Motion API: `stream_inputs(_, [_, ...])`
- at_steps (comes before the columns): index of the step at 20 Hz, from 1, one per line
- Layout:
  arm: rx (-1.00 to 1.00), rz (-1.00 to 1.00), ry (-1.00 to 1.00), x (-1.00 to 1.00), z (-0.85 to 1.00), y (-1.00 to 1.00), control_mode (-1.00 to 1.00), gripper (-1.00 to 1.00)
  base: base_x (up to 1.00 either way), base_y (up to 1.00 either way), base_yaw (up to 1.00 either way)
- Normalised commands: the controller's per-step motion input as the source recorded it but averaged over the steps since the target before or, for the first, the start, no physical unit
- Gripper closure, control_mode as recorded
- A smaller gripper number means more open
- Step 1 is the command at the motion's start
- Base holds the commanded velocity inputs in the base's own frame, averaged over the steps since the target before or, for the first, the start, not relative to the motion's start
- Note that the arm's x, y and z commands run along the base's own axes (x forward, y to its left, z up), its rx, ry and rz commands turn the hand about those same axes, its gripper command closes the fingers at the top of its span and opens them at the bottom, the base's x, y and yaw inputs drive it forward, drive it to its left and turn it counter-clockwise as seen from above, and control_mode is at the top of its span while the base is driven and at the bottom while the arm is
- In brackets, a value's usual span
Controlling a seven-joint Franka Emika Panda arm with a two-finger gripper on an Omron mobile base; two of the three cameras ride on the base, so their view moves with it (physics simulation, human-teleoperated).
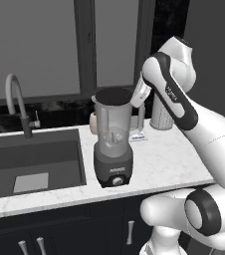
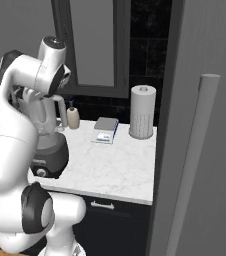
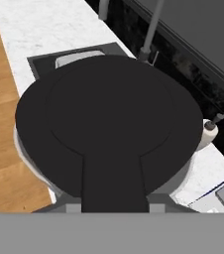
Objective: Close the lid blender by securely placing the lid on top.
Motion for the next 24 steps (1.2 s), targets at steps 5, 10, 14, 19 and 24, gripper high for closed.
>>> stream_inputs(5, [0.00, 0.03, 0.00, 0.00, -0.19, 0.00, -1.00, 1.00, 0.00, 0.00, 0.00])
stream_inputs(10, [0.00, 0.00, 0.00, 0.00, -0.01, 0.00, -1.00, 1.00, 0.00, 0.00, 0.00])
stream_inputs(14, [0.00, 0.00, 0.00, 0.00, 0.00, 0.00, -1.00, -1.00, 0.00, 0.00, 0.00])
stream_inputs(19, [0.00, 0.00, 0.00, 0.00, 0.06, 0.01, -1.00, -1.00, 0.00, 0.00, 0.00])
stream_inputs(24, [0.01, 0.00, -0.07, -0.04, 0.41, 0.01, -1.00, -1.00, 0.00, 0.00, 0.00])
